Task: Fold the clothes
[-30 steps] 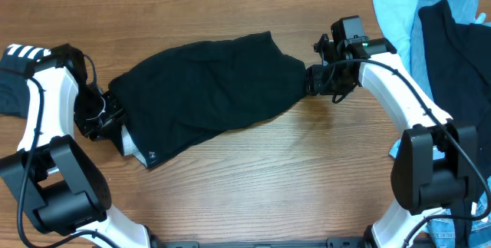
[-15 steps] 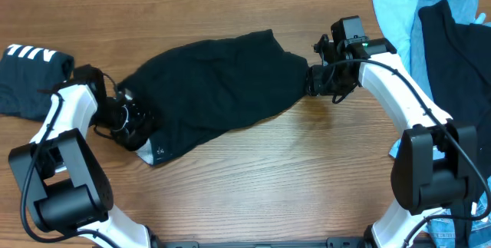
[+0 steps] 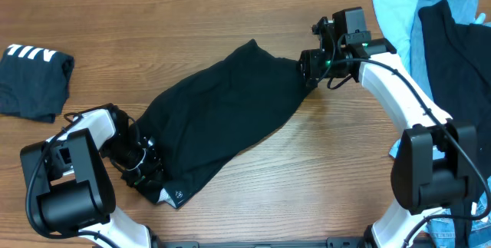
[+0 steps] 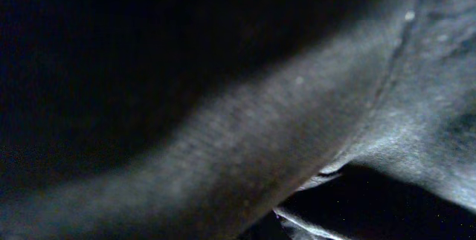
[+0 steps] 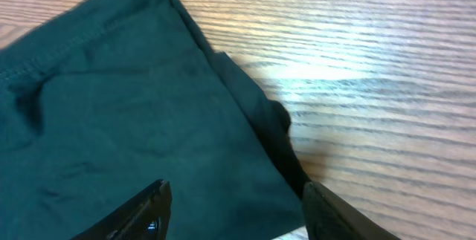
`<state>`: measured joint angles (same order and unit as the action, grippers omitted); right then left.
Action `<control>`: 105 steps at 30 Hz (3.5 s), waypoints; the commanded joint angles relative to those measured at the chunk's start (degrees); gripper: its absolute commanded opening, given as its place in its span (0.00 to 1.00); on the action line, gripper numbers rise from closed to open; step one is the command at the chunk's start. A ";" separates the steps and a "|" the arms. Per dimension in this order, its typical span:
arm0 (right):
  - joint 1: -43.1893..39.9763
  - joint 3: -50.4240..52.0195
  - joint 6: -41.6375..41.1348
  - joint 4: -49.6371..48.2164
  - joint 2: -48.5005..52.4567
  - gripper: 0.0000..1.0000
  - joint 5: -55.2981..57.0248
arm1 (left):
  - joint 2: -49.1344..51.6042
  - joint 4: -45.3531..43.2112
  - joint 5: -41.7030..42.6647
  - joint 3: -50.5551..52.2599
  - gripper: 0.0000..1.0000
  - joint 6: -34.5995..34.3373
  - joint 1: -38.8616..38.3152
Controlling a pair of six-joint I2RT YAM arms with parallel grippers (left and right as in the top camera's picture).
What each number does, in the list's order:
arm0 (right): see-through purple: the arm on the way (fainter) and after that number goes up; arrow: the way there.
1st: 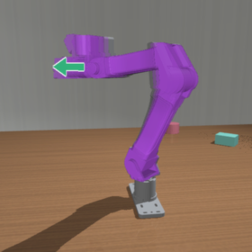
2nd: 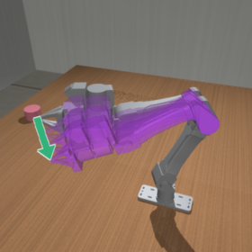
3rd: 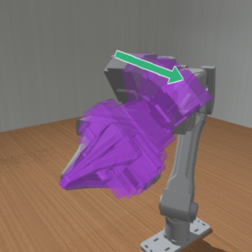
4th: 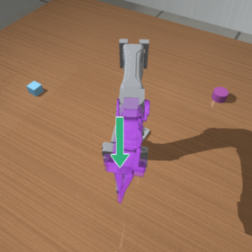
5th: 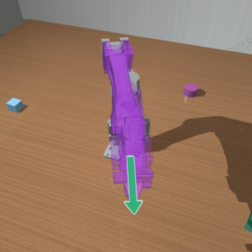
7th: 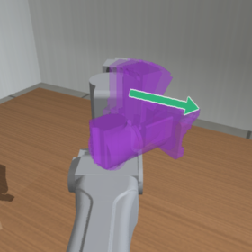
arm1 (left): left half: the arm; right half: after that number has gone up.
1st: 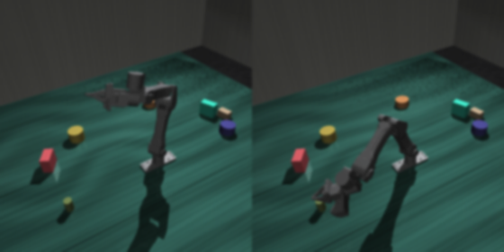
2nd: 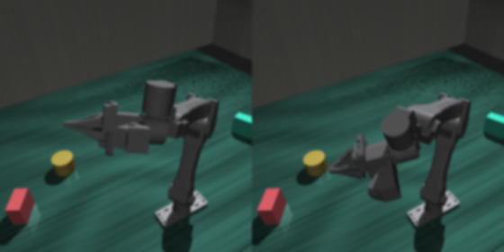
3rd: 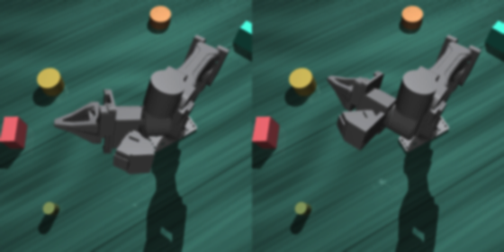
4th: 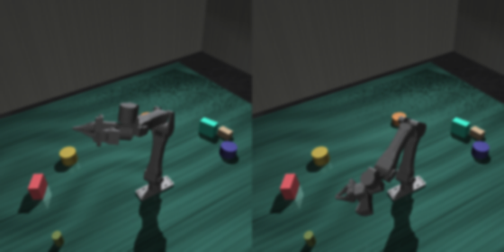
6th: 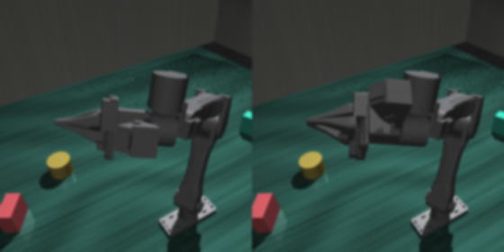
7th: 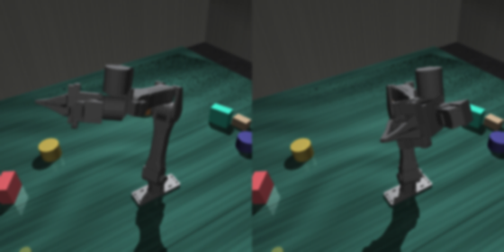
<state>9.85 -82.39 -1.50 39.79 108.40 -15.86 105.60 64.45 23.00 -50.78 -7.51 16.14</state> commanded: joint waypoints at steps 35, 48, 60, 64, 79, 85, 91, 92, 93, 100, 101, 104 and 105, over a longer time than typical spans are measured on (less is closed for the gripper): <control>-8.00 -0.83 -18.73 17.59 15.58 0.08 11.76 | 0.02 -32.00 24.33 -17.38 0.68 -11.87 -0.22; -5.14 -16.37 -9.99 19.93 6.16 0.53 6.71 | 0.02 -5.51 -0.92 -23.19 0.62 -11.37 5.07; 2.62 -16.37 -6.56 19.65 6.03 0.54 6.73 | 0.20 -10.78 -3.52 -21.99 0.80 -15.34 1.07; 2.62 -16.35 -6.56 19.67 6.03 0.54 6.71 | 5.11 -11.32 -3.06 -21.73 0.80 -15.67 1.07; 3.65 -16.52 -5.49 17.99 4.79 0.54 4.17 | 11.78 -21.22 3.82 -21.73 0.04 -15.17 -1.90; 15.89 -19.52 -0.31 17.99 0.79 0.52 -0.33 | 11.69 -22.86 6.23 -22.29 0.04 -12.35 -1.68; 30.47 -19.52 -7.56 8.39 5.05 0.53 8.57 | 11.69 -20.13 3.19 -22.29 0.04 -9.86 -0.83; 31.36 -19.52 -7.56 7.63 6.49 0.56 10.05 | 11.69 -19.78 3.26 -22.29 0.04 -9.14 -0.83; 31.41 -19.50 -7.89 7.74 7.67 0.59 10.03 | 11.69 -19.45 3.37 -22.29 0.04 -8.87 -0.79; 31.39 -19.23 -9.03 3.34 16.92 0.75 8.31 | 11.72 -19.23 3.45 -22.29 0.04 -8.74 -0.81; 31.39 -19.21 -9.03 2.14 17.88 0.77 8.28 | 11.69 -19.21 3.45 -22.29 0.04 -8.74 -0.79; 31.41 -19.21 -9.03 1.86 20.87 0.81 7.80 | 11.72 -19.30 3.43 -22.29 0.04 -8.74 -0.79; 31.41 -19.21 -9.03 2.03 22.23 0.80 6.95 | 11.72 -19.50 3.41 -22.29 0.04 -8.74 -0.79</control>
<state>41.28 -100.86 -10.46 41.65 127.22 -7.60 116.07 44.75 27.40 -73.12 -17.78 15.03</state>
